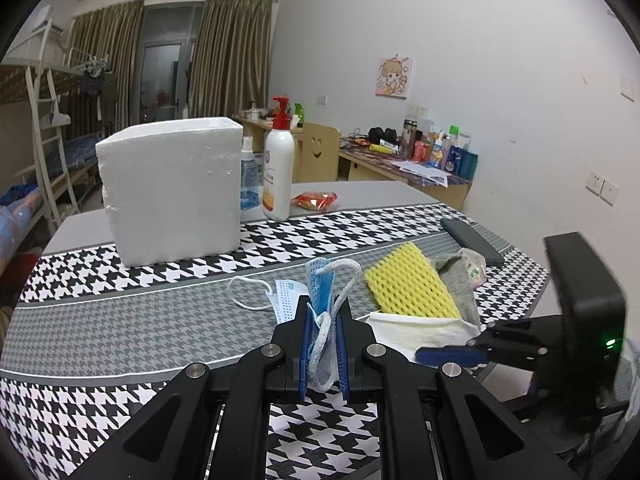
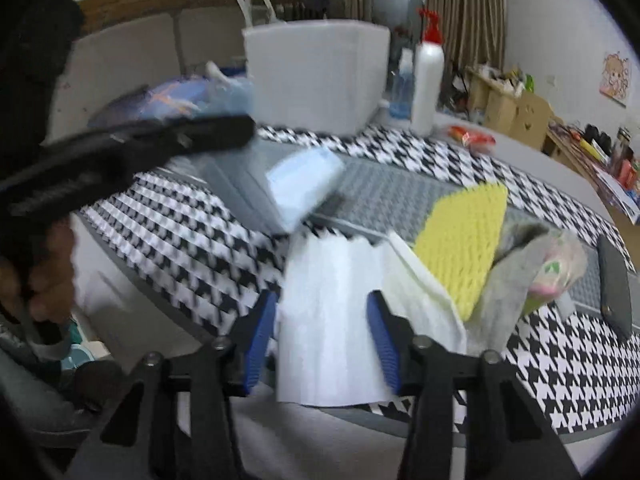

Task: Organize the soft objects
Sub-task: 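Lift the blue mask with the left gripper while the right lifts the white tissue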

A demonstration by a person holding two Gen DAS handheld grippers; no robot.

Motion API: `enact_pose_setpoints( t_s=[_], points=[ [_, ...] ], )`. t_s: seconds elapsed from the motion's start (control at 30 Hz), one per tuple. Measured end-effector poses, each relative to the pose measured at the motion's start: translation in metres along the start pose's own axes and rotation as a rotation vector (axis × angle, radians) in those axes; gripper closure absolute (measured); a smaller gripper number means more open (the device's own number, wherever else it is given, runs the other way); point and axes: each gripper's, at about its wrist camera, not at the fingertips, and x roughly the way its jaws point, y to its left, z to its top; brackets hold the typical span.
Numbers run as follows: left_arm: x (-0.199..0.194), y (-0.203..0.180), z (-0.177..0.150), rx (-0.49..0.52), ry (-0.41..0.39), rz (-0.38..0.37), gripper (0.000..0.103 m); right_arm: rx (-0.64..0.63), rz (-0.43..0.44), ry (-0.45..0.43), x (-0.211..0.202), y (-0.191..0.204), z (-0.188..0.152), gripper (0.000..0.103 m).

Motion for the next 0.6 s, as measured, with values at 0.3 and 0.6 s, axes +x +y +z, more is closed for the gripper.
enact_pose_setpoints(
  t_s=[0.3,0.6],
  points=[
    [0.002,0.0,0.002,-0.001,0.0,0.0,0.091,-0.003,-0.041,0.062,0.013,-0.002,-0.002,0.056],
    [0.001,0.006,0.003,-0.012,-0.001,0.001,0.091,0.01,0.012,0.067,0.013,-0.003,0.002,0.094]
  ],
)
